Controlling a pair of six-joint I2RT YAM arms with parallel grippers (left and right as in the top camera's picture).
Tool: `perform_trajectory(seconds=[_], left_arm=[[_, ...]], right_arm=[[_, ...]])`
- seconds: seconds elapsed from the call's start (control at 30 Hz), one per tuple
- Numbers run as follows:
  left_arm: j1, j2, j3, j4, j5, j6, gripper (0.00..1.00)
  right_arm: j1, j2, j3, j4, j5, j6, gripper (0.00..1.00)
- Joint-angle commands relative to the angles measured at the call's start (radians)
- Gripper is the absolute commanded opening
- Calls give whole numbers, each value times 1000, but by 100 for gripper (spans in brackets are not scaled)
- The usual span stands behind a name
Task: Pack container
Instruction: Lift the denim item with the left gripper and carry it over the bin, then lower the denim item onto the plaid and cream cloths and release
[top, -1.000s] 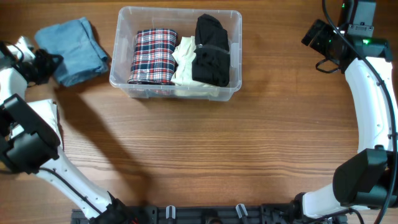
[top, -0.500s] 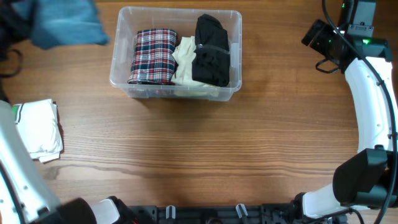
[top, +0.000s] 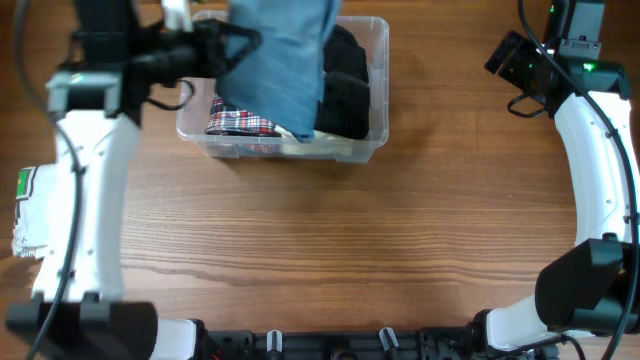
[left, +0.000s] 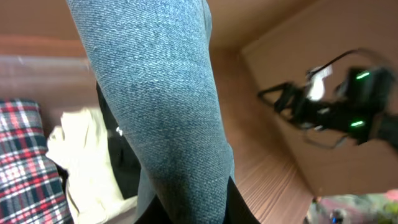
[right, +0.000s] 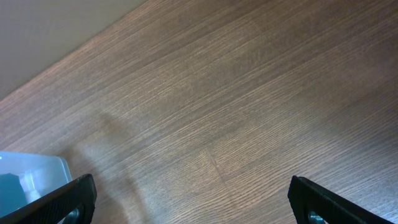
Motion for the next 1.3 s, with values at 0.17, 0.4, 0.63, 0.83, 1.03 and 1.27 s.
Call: perform_trajectory(seconds=[0.17, 0.4, 0.63, 0.83, 1.03, 1.27], left_arm=[[-38, 151, 18, 13, -102, 68, 6], [-38, 194, 18, 32, -169, 67, 5], [-38, 201, 18, 36, -301, 29, 7], [-38, 240, 18, 43, -300, 29, 7], [-38, 323, 18, 40, -301, 19, 20], [13, 360, 18, 32, -394, 18, 47]], right_arm=[[3, 11, -3, 2, -9, 11, 100], [3, 11, -3, 2, -9, 11, 100], [3, 11, -3, 2, -9, 11, 100], [3, 11, -3, 2, -9, 11, 100], [3, 11, -3, 2, -9, 11, 100], [3, 11, -3, 2, -9, 11, 100]])
